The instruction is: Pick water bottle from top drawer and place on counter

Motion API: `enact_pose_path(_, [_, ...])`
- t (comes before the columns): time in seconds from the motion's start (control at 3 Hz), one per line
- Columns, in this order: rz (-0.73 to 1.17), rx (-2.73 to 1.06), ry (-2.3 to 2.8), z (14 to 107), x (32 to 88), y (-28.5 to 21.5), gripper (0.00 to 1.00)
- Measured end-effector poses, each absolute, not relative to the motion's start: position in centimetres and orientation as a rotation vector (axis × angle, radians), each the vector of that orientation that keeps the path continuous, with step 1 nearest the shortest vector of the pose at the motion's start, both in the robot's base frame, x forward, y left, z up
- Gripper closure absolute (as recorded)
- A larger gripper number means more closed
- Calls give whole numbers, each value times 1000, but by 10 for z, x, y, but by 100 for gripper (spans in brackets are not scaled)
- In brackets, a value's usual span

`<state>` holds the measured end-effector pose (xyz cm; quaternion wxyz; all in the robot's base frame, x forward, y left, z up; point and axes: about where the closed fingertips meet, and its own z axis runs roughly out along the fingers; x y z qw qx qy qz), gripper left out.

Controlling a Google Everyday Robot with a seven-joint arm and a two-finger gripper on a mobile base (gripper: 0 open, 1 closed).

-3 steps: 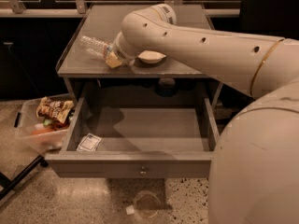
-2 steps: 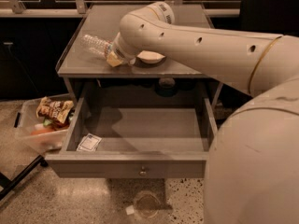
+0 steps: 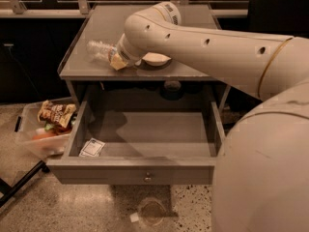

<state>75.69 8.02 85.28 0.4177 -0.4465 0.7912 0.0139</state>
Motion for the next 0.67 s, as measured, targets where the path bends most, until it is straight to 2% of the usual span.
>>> enact_pose_path(0.33, [35,-1121,1985,853,757,80,0])
enact_pose_path(0.67, [35,-1121,1985,853,757,80,0])
